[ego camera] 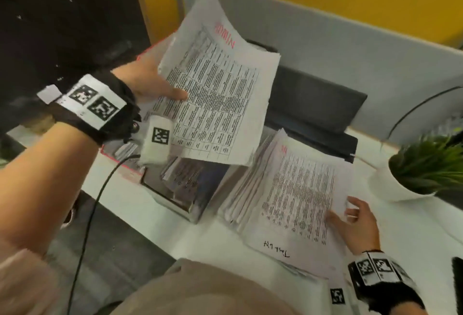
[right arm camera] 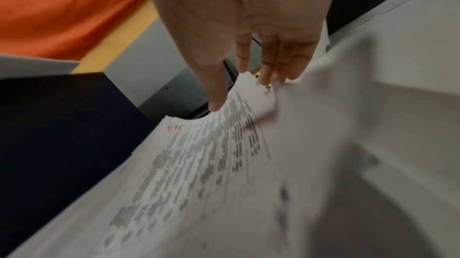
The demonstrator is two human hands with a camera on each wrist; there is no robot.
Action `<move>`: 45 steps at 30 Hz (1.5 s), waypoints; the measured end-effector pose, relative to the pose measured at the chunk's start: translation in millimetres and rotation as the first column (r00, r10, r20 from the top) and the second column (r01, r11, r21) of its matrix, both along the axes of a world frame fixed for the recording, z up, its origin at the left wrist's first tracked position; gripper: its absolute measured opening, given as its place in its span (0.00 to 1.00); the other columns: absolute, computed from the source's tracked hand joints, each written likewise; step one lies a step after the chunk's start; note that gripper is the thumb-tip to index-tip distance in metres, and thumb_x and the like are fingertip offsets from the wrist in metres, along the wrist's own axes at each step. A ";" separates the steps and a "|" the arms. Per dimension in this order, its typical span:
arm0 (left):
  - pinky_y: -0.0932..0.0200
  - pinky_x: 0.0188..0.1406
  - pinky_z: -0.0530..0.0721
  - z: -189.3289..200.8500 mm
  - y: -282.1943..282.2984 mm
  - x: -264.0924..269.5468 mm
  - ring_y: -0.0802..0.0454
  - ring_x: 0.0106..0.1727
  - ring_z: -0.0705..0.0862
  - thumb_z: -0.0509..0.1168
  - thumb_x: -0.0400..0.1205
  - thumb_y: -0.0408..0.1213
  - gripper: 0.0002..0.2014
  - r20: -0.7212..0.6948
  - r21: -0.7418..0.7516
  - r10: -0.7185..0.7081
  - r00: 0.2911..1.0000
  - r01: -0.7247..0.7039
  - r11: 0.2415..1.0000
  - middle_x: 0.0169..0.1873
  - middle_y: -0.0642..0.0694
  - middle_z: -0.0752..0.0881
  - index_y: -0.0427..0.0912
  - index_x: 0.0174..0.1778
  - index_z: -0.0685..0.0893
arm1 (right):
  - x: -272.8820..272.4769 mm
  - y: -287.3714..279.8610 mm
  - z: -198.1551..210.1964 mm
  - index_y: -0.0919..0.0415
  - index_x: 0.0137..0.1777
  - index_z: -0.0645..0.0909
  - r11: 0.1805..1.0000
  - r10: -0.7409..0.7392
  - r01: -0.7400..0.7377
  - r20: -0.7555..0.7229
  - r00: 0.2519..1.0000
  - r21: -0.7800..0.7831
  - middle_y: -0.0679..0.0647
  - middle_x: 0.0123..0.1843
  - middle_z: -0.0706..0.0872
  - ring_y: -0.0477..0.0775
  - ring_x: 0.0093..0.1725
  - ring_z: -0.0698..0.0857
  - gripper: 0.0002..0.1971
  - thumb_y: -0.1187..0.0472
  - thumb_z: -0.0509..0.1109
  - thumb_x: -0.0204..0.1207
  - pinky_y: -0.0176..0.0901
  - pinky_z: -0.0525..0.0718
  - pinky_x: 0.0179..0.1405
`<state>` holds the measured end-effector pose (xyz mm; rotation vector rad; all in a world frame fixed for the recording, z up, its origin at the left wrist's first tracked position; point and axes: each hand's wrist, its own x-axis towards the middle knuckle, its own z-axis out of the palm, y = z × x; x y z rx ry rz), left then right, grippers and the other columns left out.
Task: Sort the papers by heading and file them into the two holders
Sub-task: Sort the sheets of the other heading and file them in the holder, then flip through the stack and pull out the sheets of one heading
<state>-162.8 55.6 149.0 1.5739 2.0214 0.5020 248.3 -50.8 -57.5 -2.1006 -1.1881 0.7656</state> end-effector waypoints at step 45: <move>0.56 0.52 0.82 -123.5 -16.4 195.8 0.47 0.49 0.85 0.62 0.80 0.35 0.10 0.082 0.204 -0.334 0.939 0.312 0.928 0.47 0.47 0.87 0.44 0.55 0.84 | -0.7 -8.7 -30.8 0.59 0.77 0.63 0.983 0.049 -0.040 0.048 0.998 -0.178 0.61 0.66 0.70 0.59 0.66 0.75 0.45 0.59 0.82 0.62 0.49 0.73 0.70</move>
